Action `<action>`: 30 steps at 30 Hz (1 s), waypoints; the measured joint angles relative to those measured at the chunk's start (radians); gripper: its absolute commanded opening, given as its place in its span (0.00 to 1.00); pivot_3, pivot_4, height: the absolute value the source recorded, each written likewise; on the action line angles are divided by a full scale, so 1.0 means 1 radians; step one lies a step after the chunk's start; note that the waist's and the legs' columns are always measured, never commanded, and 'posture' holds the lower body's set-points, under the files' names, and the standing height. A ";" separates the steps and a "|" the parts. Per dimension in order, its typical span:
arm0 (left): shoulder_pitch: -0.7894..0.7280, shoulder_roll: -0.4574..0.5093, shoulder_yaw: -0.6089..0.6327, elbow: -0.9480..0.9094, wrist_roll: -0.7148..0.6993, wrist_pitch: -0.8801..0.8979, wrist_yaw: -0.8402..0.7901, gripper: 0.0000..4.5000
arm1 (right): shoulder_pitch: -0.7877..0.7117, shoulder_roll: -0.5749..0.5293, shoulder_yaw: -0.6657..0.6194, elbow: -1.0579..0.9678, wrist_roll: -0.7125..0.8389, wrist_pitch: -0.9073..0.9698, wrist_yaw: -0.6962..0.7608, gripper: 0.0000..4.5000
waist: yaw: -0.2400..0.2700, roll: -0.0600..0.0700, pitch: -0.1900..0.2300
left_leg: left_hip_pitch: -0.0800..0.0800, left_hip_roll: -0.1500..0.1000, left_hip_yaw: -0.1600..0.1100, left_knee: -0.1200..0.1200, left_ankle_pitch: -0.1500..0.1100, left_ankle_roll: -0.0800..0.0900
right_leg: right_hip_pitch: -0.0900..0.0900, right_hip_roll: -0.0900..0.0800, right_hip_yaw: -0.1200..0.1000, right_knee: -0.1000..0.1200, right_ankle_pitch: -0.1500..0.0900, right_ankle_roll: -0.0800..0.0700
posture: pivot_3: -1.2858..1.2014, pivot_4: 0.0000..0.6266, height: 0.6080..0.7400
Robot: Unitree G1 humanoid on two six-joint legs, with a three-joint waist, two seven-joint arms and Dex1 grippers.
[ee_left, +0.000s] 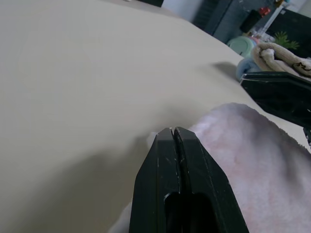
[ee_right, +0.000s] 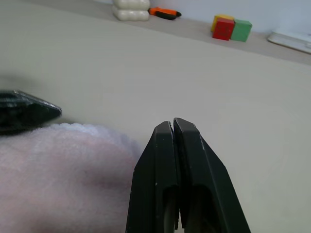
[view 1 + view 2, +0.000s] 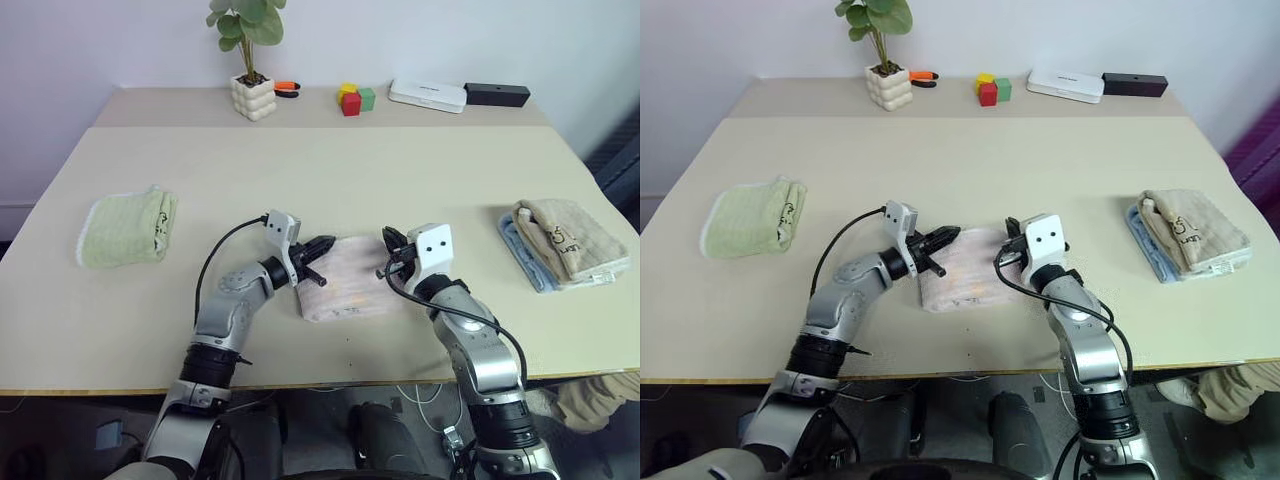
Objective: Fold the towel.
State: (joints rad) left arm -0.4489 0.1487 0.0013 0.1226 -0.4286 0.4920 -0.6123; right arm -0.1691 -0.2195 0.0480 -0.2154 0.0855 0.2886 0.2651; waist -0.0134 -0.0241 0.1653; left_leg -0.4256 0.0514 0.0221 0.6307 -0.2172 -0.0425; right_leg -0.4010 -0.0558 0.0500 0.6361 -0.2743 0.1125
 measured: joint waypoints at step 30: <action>0.074 0.420 0.295 -0.018 -0.686 0.983 -0.137 1.00 | -0.108 -0.340 -0.065 0.057 0.082 -0.102 0.380 0.13 | 0.002 0.000 0.001 | 0.000 0.000 0.000 0.001 0.000 0.000 | -0.006 0.000 0.000 0.012 -0.002 -0.001 | 0.52 0.24 1.00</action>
State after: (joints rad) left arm -0.3749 0.5687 0.2965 0.1044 -1.1150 1.4753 -0.7493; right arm -0.2774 -0.5598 -0.0171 -0.1589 0.1679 0.1868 0.6453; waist -0.0114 -0.0243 0.1661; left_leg -0.4251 0.0516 0.0221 0.6314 -0.2170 -0.0427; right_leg -0.4065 -0.0558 0.0504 0.6479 -0.2768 0.1117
